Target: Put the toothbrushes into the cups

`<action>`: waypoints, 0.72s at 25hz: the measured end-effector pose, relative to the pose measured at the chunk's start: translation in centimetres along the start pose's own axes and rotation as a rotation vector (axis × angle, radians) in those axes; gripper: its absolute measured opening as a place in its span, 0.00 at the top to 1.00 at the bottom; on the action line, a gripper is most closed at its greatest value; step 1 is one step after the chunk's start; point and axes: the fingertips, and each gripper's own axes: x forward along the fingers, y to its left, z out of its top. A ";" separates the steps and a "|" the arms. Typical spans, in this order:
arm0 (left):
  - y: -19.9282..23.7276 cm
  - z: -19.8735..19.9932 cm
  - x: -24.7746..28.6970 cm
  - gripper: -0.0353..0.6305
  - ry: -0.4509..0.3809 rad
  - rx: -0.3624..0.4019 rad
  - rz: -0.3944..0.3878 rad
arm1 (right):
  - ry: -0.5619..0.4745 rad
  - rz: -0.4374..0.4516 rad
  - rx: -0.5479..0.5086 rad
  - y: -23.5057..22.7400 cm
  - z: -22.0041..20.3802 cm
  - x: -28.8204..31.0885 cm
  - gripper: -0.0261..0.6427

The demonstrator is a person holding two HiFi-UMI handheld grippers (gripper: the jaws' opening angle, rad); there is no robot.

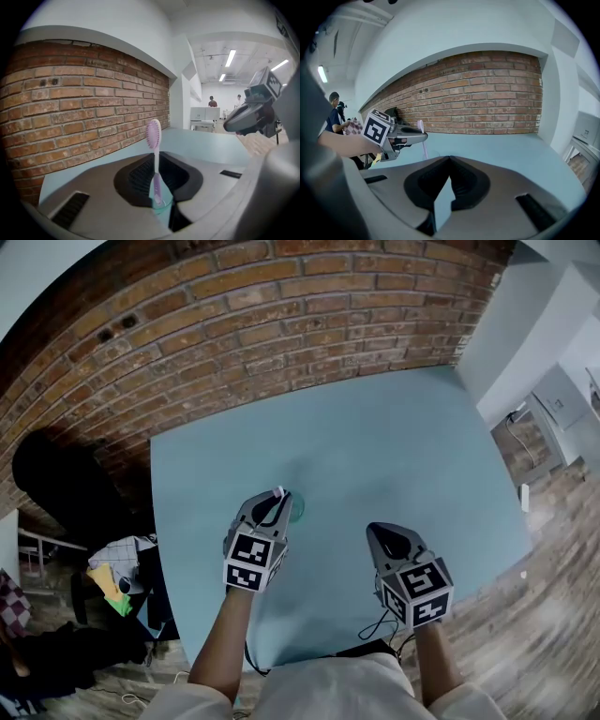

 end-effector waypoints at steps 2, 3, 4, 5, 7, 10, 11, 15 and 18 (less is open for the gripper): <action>0.1 -0.8 0.6 0.87 0.021 -0.008 -0.003 | 0.009 -0.001 0.004 -0.3 -0.2 0.3 0.97; 0.1 -1.1 0.9 0.88 0.031 -0.010 -0.005 | 0.014 -0.002 0.006 -0.4 -0.4 0.5 0.97; 0.1 -1.4 1.1 0.88 0.040 -0.010 -0.007 | 0.018 -0.003 0.008 -0.6 -0.5 0.6 0.97; 0.0 -1.7 1.4 0.87 0.049 -0.008 -0.011 | 0.022 -0.003 0.010 -0.8 -0.7 0.7 0.97; -0.2 -2.3 1.9 0.87 0.064 -0.009 -0.019 | 0.030 -0.004 0.016 -1.2 -1.0 1.0 0.97; -0.1 -3.2 2.5 0.87 0.083 -0.018 -0.022 | 0.042 -0.007 0.028 -1.7 -1.5 1.4 0.97; -0.1 -3.5 2.7 0.87 0.093 -0.021 -0.023 | 0.046 -0.009 0.033 -1.8 -1.6 1.5 0.97; -0.1 -4.5 3.3 0.87 0.126 -0.032 -0.031 | 0.057 -0.011 0.044 -2.2 -2.1 2.0 0.97; -0.1 -5.3 3.7 0.87 0.140 -0.039 -0.033 | 0.061 -0.010 0.049 -2.3 -2.3 2.3 0.97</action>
